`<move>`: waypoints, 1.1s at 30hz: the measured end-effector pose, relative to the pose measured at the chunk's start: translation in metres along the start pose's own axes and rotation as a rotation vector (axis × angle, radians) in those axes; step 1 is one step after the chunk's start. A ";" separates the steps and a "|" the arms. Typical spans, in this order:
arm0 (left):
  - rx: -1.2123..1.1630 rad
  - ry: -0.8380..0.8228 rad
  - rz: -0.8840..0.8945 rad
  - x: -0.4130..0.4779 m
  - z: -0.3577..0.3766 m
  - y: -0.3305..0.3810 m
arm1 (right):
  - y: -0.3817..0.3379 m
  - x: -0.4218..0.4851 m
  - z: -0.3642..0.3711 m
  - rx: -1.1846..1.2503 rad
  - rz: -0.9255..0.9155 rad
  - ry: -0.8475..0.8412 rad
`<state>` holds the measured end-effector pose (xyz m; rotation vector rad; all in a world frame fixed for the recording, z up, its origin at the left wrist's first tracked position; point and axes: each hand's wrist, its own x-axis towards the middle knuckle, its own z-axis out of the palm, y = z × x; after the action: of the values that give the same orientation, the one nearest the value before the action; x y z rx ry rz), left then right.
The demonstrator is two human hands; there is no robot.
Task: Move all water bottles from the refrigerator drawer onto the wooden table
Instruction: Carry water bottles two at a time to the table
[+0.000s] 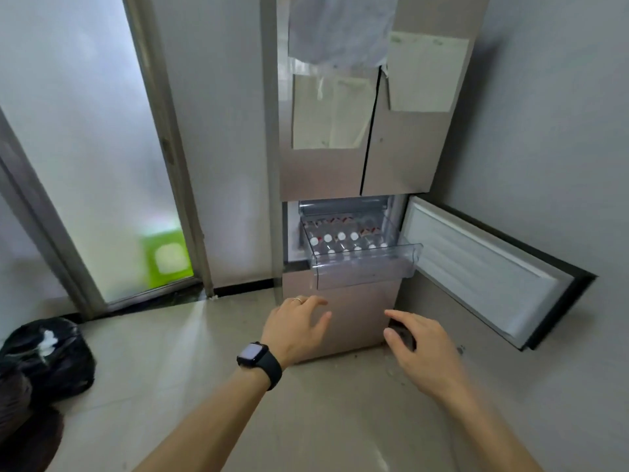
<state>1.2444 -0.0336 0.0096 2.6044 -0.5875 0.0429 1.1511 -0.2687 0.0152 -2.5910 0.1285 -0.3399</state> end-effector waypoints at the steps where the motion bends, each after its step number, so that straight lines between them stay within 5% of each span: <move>1: 0.000 -0.008 0.006 0.018 0.004 0.001 | 0.010 0.013 0.000 0.004 0.012 -0.003; 9: 0.077 -0.098 0.020 0.173 0.048 0.006 | 0.093 0.143 0.010 0.035 0.055 -0.057; 18: 0.040 -0.080 -0.167 0.328 0.093 0.004 | 0.168 0.307 0.010 0.110 0.010 -0.194; 26: -0.291 -0.109 -0.392 0.416 0.150 -0.011 | 0.211 0.411 0.053 0.297 0.096 -0.365; 33: -0.744 -0.102 -0.778 0.505 0.196 -0.041 | 0.219 0.508 0.120 0.454 0.311 -0.426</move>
<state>1.7065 -0.2902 -0.1177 1.9337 0.3600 -0.4644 1.6667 -0.4783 -0.0864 -2.0939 0.2632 0.2694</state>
